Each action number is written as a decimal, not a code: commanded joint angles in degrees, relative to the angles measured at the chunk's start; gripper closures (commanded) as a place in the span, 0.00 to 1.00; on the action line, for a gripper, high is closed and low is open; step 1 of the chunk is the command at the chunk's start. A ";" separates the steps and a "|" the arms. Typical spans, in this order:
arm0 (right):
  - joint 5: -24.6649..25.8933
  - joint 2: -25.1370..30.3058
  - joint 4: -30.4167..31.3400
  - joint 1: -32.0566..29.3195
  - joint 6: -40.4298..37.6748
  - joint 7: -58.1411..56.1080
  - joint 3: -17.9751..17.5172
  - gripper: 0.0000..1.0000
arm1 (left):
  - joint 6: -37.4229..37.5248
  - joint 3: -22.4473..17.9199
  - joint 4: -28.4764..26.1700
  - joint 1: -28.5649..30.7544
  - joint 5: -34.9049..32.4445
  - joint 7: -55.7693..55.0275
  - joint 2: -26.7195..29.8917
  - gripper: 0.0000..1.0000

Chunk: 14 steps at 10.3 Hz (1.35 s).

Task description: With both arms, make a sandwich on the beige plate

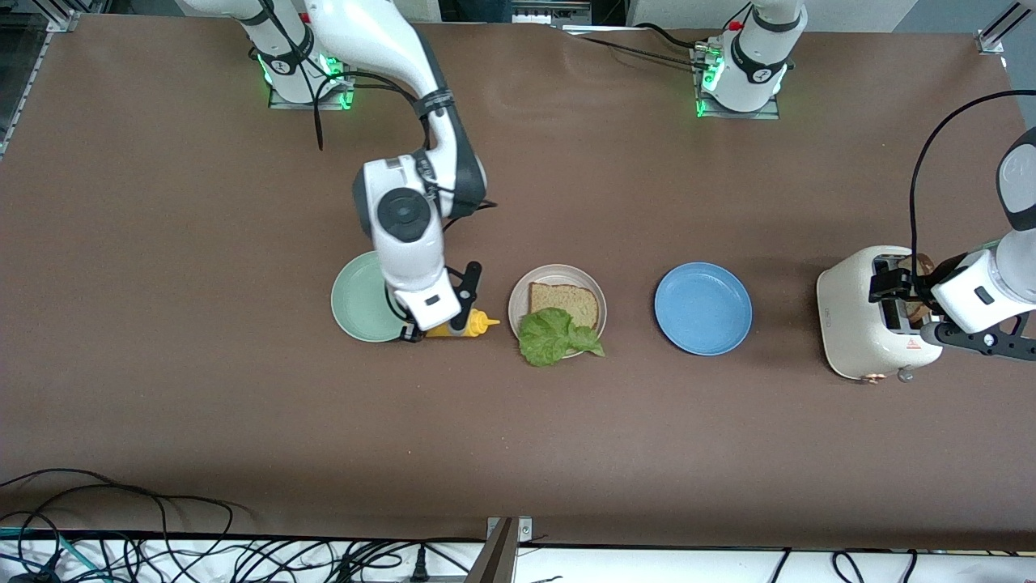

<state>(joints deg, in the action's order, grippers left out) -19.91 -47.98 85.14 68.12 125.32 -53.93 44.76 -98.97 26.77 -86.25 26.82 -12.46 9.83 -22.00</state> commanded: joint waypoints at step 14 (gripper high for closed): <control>38.55 -14.33 -10.78 11.25 -7.36 25.63 -1.17 1.00 | 0.09 0.30 0.73 0.07 -2.04 -1.04 0.29 0.00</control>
<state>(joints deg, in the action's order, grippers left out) 17.41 -59.85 77.78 79.20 120.10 -29.09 42.93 -99.00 26.85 -85.95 26.84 -12.46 9.41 -22.02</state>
